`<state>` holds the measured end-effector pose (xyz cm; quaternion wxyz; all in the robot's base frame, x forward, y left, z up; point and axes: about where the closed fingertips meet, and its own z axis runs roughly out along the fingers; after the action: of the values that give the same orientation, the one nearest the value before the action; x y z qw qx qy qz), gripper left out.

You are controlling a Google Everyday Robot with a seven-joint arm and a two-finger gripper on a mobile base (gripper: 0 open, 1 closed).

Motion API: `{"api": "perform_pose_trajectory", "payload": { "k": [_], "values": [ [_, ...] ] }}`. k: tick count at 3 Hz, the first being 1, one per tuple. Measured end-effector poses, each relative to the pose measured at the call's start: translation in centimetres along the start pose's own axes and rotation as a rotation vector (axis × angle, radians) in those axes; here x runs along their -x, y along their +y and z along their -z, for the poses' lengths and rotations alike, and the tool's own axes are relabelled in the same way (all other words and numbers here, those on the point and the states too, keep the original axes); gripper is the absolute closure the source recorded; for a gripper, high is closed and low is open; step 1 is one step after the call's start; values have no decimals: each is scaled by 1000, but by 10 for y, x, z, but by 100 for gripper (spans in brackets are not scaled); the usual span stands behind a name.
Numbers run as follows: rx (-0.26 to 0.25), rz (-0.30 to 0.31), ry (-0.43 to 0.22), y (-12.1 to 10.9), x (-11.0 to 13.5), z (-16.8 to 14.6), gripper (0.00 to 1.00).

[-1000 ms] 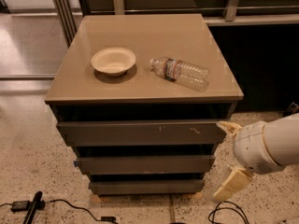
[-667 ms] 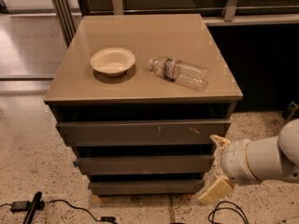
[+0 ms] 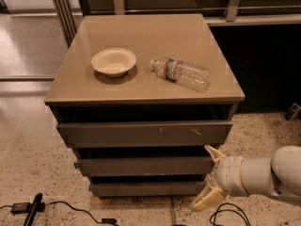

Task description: Open middle drawer

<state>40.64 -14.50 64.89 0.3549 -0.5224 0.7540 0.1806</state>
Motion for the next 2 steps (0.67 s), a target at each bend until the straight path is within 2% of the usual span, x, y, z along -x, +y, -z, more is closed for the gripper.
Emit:
{"api": "perform_pose_trajectory", "payload": {
  "k": [1, 2],
  "values": [
    [6, -2, 6, 1, 0, -4, 0],
    [39, -60, 5, 0, -13, -36, 0]
  ]
}}
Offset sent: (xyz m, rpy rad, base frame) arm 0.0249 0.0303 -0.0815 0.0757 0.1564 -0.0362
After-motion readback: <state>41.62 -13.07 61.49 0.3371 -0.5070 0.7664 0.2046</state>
